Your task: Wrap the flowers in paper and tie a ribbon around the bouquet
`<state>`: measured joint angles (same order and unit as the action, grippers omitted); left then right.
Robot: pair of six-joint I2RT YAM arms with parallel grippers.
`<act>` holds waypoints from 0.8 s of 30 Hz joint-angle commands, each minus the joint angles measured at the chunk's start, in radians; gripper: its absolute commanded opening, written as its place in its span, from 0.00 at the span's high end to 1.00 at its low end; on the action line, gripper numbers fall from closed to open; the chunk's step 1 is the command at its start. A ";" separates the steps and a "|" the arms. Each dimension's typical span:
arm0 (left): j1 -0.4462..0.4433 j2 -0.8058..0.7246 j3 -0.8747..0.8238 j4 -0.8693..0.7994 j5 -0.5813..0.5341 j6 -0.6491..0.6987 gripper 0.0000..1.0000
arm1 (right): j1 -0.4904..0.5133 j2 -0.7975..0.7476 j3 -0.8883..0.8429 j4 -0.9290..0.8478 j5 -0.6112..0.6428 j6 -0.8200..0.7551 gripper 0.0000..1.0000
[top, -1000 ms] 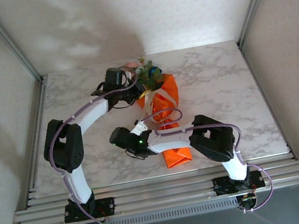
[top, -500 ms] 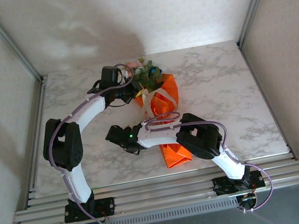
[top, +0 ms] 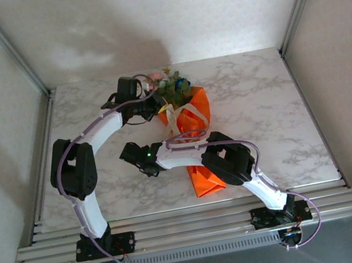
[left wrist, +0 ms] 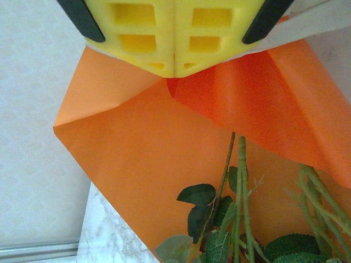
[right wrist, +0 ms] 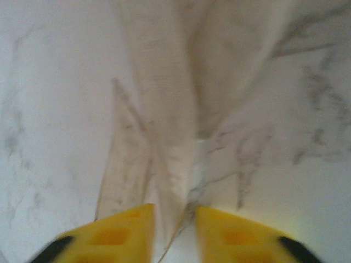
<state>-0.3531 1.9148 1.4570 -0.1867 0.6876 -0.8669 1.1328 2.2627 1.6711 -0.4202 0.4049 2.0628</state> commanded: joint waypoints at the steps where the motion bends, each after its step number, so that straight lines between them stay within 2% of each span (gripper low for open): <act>1: 0.009 0.010 0.036 -0.021 0.020 0.011 1.00 | -0.027 0.061 0.021 -0.085 -0.026 0.029 0.82; 4: 0.013 0.006 0.032 -0.022 0.020 0.012 1.00 | -0.027 0.051 0.020 -0.106 -0.037 0.025 0.99; 7: 0.017 0.006 0.031 -0.021 0.022 0.014 1.00 | -0.021 -0.002 0.006 -0.110 -0.015 -0.019 1.00; 12: 0.017 0.010 0.031 -0.016 0.029 0.007 1.00 | -0.002 -0.163 -0.035 -0.101 0.007 -0.233 1.00; 19: 0.016 0.006 0.027 -0.002 0.035 -0.004 1.00 | 0.034 -0.458 -0.260 -0.128 -0.114 -0.444 1.00; 24: 0.005 -0.024 -0.001 0.012 0.034 -0.023 1.00 | 0.030 -0.682 -0.407 -0.173 -0.116 -0.601 1.00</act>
<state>-0.3443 1.9144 1.4624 -0.1925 0.7048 -0.8715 1.1656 1.6596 1.3289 -0.5137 0.2878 1.6073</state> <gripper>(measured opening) 0.044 0.058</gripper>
